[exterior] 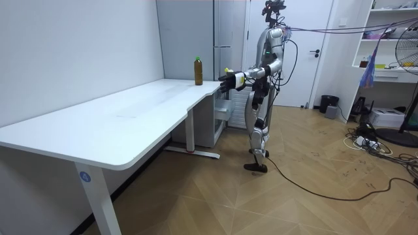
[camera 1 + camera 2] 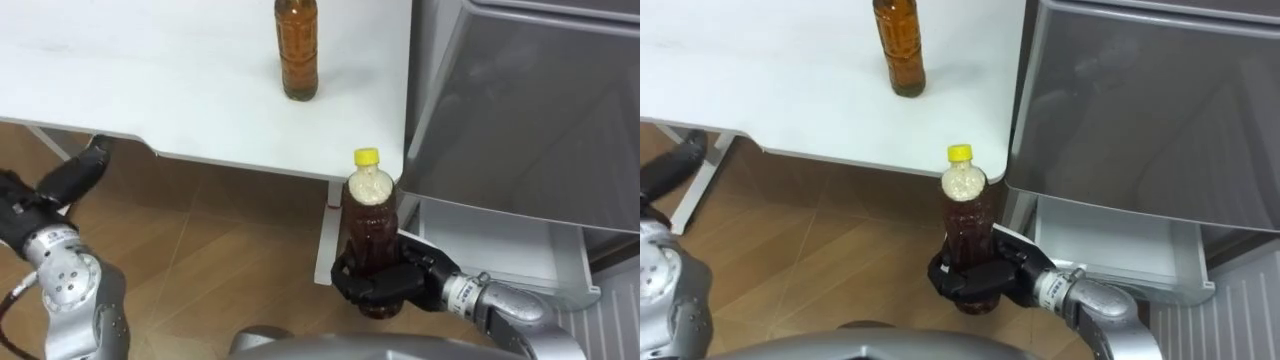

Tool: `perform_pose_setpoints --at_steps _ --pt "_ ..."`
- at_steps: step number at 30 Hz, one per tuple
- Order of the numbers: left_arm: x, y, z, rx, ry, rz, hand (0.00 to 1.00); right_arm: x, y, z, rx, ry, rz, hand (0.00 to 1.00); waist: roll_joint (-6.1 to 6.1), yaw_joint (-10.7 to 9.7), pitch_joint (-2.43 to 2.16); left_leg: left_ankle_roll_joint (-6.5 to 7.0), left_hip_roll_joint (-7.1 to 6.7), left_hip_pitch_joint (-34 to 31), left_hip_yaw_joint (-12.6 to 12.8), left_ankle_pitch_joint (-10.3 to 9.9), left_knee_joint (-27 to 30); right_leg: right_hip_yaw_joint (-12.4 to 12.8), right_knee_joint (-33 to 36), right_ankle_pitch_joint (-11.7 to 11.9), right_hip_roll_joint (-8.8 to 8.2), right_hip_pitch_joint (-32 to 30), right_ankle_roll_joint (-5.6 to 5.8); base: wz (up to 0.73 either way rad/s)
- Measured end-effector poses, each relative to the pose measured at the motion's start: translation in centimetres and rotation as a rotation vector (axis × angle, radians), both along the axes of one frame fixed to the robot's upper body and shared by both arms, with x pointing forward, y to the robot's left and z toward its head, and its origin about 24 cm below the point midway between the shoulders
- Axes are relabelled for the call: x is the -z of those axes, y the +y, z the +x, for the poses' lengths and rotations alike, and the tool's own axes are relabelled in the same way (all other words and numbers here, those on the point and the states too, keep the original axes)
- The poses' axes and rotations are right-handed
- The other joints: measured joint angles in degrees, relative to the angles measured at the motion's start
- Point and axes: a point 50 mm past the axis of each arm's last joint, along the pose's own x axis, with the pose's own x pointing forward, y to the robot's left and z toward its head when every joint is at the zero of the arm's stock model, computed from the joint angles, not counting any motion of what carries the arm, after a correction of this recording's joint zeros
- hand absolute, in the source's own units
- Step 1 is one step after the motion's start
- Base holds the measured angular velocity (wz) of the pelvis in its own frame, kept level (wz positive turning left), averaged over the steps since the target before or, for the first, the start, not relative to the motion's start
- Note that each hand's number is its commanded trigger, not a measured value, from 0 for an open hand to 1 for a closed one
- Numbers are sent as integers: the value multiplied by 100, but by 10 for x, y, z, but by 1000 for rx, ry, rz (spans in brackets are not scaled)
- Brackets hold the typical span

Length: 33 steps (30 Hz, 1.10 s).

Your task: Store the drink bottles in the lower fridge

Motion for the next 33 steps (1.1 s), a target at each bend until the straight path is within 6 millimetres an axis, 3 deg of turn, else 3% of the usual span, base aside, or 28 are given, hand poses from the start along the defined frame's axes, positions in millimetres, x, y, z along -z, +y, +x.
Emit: perform_pose_setpoints --at_steps 5,12,14,17,24,28,33 --pt "32 -11 -14 45 164 -61 0 0 5 2 -11 -5 2 100 -23 -23 12 0 4 2 -1 -1 -11 -105 -1 1 -5 21 -2 0" --pt "76 -26 -42 91 393 -214 0 2 5 2 9 18 -23 100 -19 -46 67 1 6 -11 20 -4 -40 -96 -10 1 -5 -8 -1 -1" --pt "82 -30 -47 95 423 -255 0 4 5 1 14 41 -30 100 -38 -42 105 2 7 -41 17 -7 -58 -100 -10 1 -4 -22 -1 0" --pt "90 -34 -56 101 476 -294 0 5 10 2 -12 55 -36 100 -65 -36 117 3 15 -113 41 -6 -60 -82 16 5 -3 -122 -8 -3" --pt "112 -40 -92 225 693 -301 0 8 9 5 -20 72 -51 100 -116 -89 74 4 16 -103 90 -5 -69 -102 -3 6 -7 -114 -7 1" --pt "117 -48 -96 404 792 -269 0 10 6 7 -11 82 -63 100 -115 -202 69 4 14 -190 82 -6 -33 -152 -17 7 -11 -136 -6 10" --pt "121 -59 -95 547 822 -299 0 22 -2 4 40 142 -99 100 -27 -475 12 4 12 -329 103 -5 56 -246 -13 7 -24 -196 -5 8"
